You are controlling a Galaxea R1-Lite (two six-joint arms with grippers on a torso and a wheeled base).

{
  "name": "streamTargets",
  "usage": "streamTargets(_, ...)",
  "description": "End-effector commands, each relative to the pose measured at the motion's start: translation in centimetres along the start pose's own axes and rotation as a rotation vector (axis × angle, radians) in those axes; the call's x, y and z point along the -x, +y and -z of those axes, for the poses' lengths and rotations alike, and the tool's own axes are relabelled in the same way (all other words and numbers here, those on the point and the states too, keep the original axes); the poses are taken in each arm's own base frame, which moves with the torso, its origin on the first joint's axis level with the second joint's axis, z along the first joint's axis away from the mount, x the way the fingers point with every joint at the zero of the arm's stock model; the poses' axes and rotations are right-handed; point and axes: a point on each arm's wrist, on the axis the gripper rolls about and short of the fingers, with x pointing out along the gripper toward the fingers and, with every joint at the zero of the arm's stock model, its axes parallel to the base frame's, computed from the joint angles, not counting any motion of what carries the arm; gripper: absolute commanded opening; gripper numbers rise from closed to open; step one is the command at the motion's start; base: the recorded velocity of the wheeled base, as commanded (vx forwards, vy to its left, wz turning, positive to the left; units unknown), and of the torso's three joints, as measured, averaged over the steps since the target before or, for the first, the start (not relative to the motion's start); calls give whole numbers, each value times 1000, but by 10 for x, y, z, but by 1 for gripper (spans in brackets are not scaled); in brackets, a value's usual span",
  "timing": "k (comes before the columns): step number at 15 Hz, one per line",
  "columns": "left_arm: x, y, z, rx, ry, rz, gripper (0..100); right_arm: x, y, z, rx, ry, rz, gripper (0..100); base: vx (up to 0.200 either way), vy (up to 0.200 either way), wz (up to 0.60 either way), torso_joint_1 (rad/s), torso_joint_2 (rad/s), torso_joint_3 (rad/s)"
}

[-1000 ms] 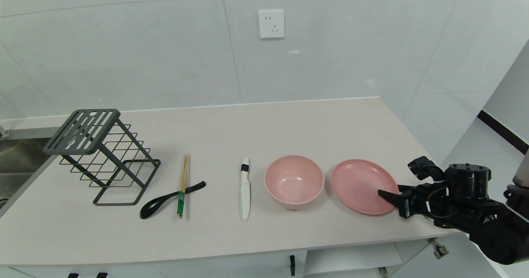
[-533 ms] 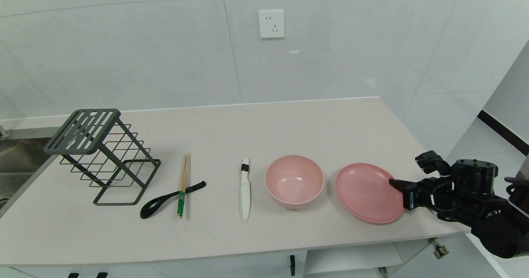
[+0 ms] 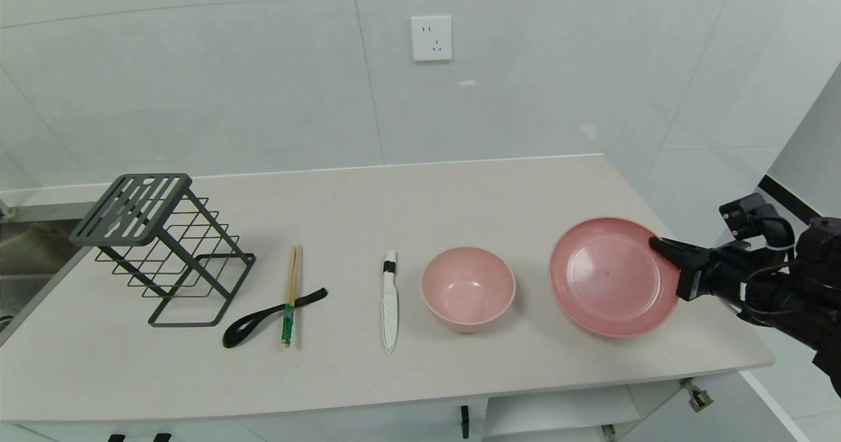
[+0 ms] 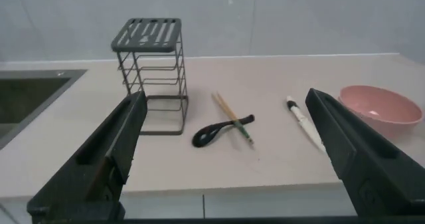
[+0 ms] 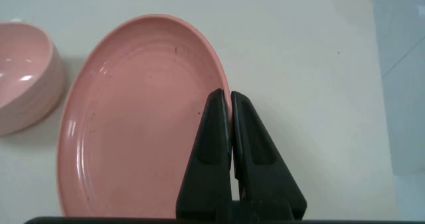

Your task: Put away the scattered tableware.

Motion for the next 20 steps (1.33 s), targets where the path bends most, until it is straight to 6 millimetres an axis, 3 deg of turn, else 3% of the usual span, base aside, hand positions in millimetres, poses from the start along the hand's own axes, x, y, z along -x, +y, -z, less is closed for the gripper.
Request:
streamTargets(1, -4, -2, -14, 8, 25, 86, 100, 21, 5, -18, 19, -61, 7, 0, 0, 0, 0, 0, 0, 0)
streamTargets(4, -41, -5, -49, 42, 164, 245, 100, 37, 10, -28, 5, -140, 13, 0, 0, 0, 0, 0, 0, 0)
streamTargets(6, -71, -8, -56, 53, 275, 321, 100, 47, 11, -38, 3, -196, 21, 0, 0, 0, 0, 0, 0, 0)
streamTargets(8, -97, -14, -54, 67, 338, 415, 100, 58, 13, -52, 14, -256, 27, 0, 0, 0, 0, 0, 0, 0)
streamTargets(12, -124, -22, -48, 101, 386, 587, 100, 64, 13, -64, 27, -309, 30, 0, 0, 0, 0, 0, 0, 0)
streamTargets(15, -161, -34, -47, 54, 299, 795, 100, 69, 14, -67, 32, -323, 33, 0, 0, 0, 0, 0, 0, 0)
streamTargets(20, -214, -46, -25, 62, 323, 863, 100, 75, 17, -67, 34, -329, 33, 0, 0, 0, 0, 0, 0, 0)
